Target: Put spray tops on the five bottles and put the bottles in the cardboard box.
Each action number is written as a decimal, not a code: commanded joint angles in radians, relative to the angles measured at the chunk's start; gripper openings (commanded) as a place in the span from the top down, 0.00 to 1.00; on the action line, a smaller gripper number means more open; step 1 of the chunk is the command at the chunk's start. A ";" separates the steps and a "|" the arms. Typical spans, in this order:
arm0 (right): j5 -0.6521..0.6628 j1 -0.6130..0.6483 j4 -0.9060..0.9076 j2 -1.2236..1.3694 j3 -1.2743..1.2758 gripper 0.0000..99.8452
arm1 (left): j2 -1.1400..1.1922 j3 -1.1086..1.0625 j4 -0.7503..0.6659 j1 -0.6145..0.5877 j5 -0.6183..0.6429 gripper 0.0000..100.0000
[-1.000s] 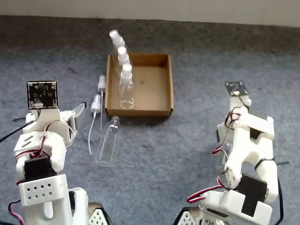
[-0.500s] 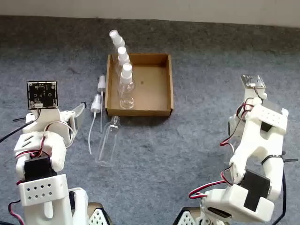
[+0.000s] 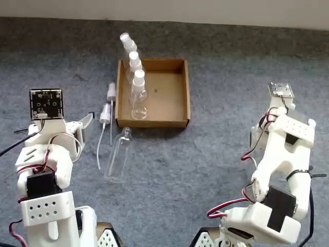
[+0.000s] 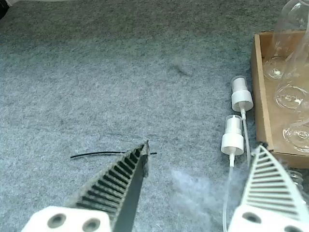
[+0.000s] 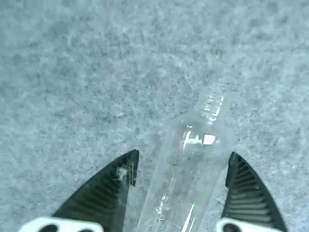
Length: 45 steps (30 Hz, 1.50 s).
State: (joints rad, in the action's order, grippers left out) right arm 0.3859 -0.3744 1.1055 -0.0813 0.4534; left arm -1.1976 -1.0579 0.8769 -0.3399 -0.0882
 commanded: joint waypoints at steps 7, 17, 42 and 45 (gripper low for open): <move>-0.129 0.013 -0.039 -0.002 -0.068 0.76 | 0.010 0.012 -0.015 -0.002 0.003 0.70; -0.172 -0.004 -0.041 0.183 -0.182 0.76 | 0.010 0.012 -0.015 -0.002 0.003 0.70; 0.008 0.008 0.036 0.228 -0.271 0.76 | 0.010 0.012 -0.015 -0.002 0.003 0.70; 0.009 0.007 0.024 0.228 -0.269 0.76 | 0.010 0.012 -0.015 -0.002 0.003 0.70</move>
State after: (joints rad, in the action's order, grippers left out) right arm 0.3828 -0.3744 1.1469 0.1519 0.2294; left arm -1.1976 -1.0579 0.8769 -0.3399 -0.0882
